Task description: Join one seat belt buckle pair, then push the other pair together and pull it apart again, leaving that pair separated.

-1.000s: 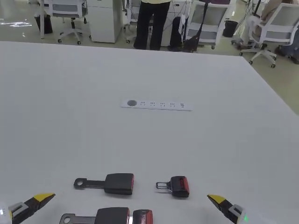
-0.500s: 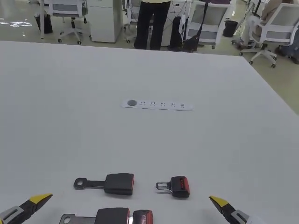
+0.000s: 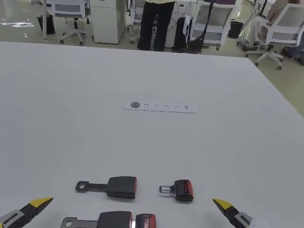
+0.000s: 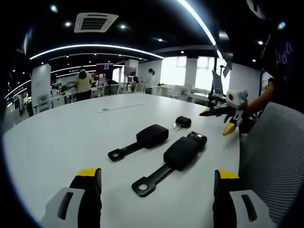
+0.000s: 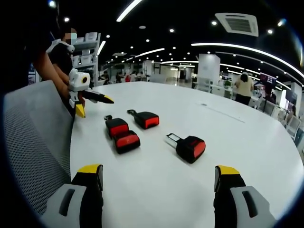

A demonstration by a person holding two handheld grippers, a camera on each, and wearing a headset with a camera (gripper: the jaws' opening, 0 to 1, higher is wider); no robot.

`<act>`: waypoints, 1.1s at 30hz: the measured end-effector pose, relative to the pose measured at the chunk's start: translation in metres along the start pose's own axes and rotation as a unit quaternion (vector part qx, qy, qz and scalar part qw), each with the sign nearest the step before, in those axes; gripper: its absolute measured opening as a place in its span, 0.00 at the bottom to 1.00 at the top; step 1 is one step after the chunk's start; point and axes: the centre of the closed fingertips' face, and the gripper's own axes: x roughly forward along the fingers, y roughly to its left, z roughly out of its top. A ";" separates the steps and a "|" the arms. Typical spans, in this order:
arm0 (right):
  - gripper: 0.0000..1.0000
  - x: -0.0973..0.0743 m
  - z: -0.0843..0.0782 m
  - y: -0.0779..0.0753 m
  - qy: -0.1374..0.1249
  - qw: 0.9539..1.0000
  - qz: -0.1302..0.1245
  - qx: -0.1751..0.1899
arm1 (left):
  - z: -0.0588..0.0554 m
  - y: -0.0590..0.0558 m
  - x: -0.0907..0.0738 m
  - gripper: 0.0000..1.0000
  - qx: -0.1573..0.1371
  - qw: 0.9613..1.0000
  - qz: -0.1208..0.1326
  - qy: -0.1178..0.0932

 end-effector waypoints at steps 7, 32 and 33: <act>0.99 0.001 0.002 0.000 0.001 1.000 -0.001 -0.002 | 0.000 0.003 0.001 1.00 0.001 1.000 0.002 -0.003; 0.99 -0.002 0.004 0.002 0.005 1.000 0.000 -0.007 | 0.004 -0.001 0.000 1.00 0.005 1.000 0.002 -0.005; 0.99 -0.002 0.004 0.002 0.005 1.000 0.000 -0.007 | 0.004 -0.001 0.000 1.00 0.005 1.000 0.002 -0.005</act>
